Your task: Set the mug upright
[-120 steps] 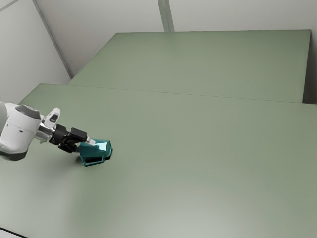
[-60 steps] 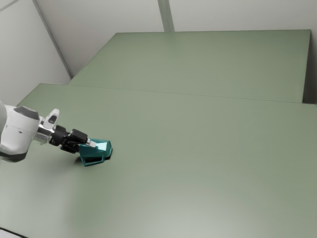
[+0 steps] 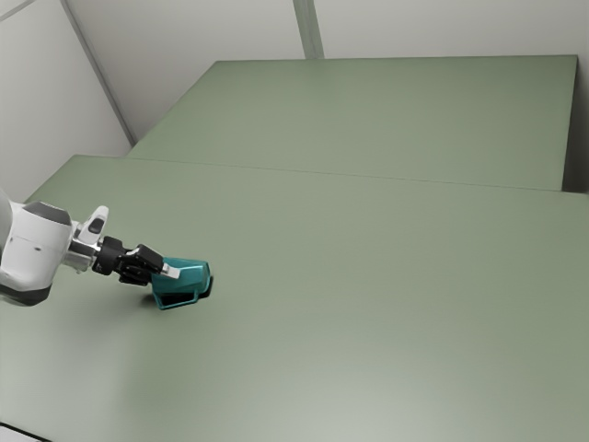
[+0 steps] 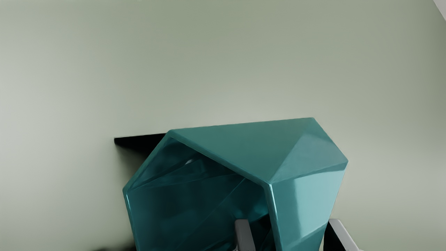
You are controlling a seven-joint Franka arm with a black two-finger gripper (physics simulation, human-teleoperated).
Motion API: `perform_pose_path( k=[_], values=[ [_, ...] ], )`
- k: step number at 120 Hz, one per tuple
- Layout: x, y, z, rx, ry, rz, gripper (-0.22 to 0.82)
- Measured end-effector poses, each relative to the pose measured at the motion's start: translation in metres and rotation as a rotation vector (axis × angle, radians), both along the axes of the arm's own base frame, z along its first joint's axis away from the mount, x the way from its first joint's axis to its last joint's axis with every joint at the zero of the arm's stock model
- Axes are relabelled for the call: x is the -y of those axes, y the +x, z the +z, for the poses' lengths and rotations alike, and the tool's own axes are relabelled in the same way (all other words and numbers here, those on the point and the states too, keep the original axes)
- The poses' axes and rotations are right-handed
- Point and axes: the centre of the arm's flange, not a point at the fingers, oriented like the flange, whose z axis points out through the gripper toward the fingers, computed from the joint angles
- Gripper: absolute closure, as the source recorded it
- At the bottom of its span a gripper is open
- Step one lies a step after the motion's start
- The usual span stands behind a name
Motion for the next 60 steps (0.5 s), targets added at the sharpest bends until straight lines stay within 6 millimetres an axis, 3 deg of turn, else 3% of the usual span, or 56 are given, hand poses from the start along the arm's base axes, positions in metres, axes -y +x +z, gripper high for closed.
perform_pose_path(
  k=[29,60],
  values=[
    [0.004,0.006,0.005,0.024,0.008,-0.019,0.67],
    [0.023,0.03,0.027,0.085,0.006,-0.074,0.76]
  ],
)
